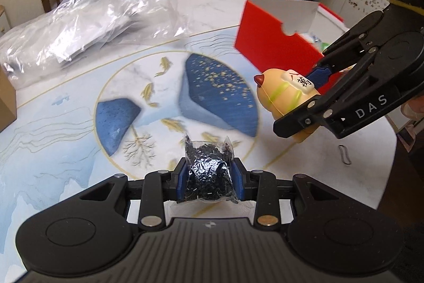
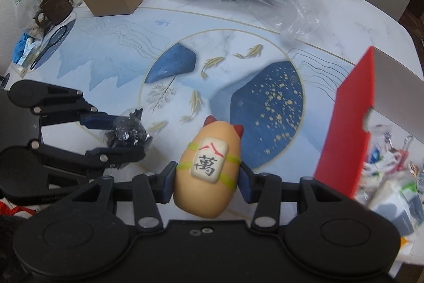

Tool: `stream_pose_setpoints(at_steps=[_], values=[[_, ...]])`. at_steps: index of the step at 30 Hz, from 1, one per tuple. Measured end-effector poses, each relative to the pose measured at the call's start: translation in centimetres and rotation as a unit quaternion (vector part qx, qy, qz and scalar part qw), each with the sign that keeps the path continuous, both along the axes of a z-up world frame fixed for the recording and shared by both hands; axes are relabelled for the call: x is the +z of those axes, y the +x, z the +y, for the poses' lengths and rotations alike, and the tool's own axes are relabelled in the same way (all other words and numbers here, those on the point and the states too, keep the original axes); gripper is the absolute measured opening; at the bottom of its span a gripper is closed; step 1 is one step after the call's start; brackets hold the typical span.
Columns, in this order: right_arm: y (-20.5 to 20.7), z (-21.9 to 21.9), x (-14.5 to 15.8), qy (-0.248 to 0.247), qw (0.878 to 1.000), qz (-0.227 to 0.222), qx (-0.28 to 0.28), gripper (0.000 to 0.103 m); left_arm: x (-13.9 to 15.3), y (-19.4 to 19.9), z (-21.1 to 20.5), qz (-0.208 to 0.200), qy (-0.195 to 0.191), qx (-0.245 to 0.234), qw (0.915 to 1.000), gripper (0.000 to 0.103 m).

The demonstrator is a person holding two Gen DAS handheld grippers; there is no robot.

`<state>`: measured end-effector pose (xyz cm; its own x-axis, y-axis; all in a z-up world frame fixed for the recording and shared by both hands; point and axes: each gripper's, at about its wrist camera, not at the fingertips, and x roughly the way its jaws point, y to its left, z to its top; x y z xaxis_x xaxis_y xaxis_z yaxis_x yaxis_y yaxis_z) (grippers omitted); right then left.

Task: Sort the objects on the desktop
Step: 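Lift and carry the foil packet with the left tool while the right tool carries the figurine to the shoebox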

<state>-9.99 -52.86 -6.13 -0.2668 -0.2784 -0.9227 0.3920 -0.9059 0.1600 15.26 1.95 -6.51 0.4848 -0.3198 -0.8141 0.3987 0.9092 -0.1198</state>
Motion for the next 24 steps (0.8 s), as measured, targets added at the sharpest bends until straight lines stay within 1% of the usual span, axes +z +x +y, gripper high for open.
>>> stream_pose_setpoints(at_steps=[5,12,17,24], values=[[1.6,2.4,2.0,-0.003,1.000,0.018,-0.002,0.046,2.2,-0.8,-1.7,-0.023,-0.007,-0.018,0.9996,0.033],[3.2,6.3,4.0,-0.003,0.999,0.034,-0.007,0.046,4.4,-0.5,-5.1,-0.034,-0.009,-0.046,0.9983,0.033],[3.6,9.7,4.9,-0.001,0.999,0.045,-0.021,0.046,5.3,0.3,-7.8,-0.045,-0.006,-0.064,0.9969,0.033],[3.7,14.4,5.2,0.004,0.998,0.056,-0.037,0.046,6.2,2.0,-12.0,-0.060,0.003,-0.087,0.9944,0.033]])
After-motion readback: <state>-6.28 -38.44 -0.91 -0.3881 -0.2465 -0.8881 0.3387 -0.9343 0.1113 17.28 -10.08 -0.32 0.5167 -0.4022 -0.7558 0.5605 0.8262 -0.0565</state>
